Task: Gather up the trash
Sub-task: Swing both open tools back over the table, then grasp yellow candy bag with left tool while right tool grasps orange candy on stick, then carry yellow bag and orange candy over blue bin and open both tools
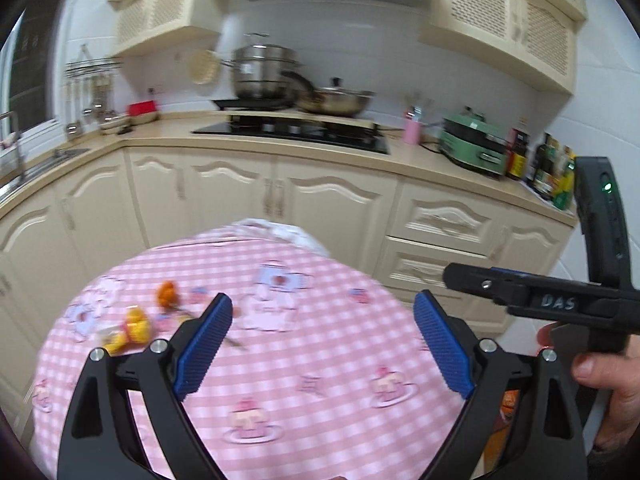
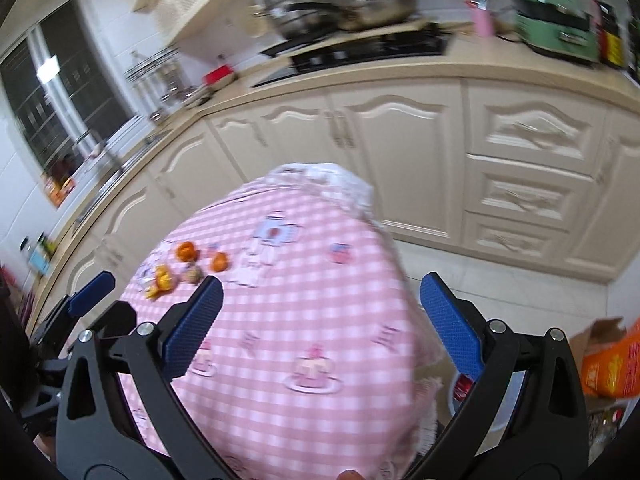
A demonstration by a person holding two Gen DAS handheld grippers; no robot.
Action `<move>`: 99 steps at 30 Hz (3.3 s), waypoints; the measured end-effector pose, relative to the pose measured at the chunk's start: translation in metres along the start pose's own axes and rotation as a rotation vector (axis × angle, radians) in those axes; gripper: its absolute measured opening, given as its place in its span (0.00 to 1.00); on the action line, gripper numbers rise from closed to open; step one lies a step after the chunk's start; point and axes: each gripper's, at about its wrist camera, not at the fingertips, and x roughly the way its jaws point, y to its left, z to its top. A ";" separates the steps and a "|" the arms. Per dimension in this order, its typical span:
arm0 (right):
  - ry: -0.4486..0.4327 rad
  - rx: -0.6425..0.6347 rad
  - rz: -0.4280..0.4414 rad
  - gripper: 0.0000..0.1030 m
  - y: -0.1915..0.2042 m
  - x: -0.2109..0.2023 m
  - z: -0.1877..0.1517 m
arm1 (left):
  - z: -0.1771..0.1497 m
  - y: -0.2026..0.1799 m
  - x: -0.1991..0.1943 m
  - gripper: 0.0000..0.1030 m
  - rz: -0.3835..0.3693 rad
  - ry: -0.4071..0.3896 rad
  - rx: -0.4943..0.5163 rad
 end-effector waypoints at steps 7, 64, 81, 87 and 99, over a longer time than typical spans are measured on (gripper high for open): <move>0.028 -0.123 0.084 0.94 0.064 0.025 0.006 | -0.013 0.067 -0.026 0.87 0.136 -0.024 -0.042; 0.219 -0.360 0.224 0.05 0.150 0.151 -0.010 | -0.062 0.194 0.033 0.41 0.106 0.123 -0.166; 0.027 -0.129 0.104 0.05 0.000 -0.011 -0.033 | -0.037 0.040 0.008 0.41 -0.151 0.098 -0.035; -0.014 0.039 -0.074 0.05 -0.103 -0.065 -0.057 | -0.031 -0.054 0.023 0.41 -0.325 0.127 0.078; 0.078 0.255 -0.221 0.05 -0.231 -0.079 -0.115 | -0.065 -0.208 0.112 0.41 -0.510 0.358 0.177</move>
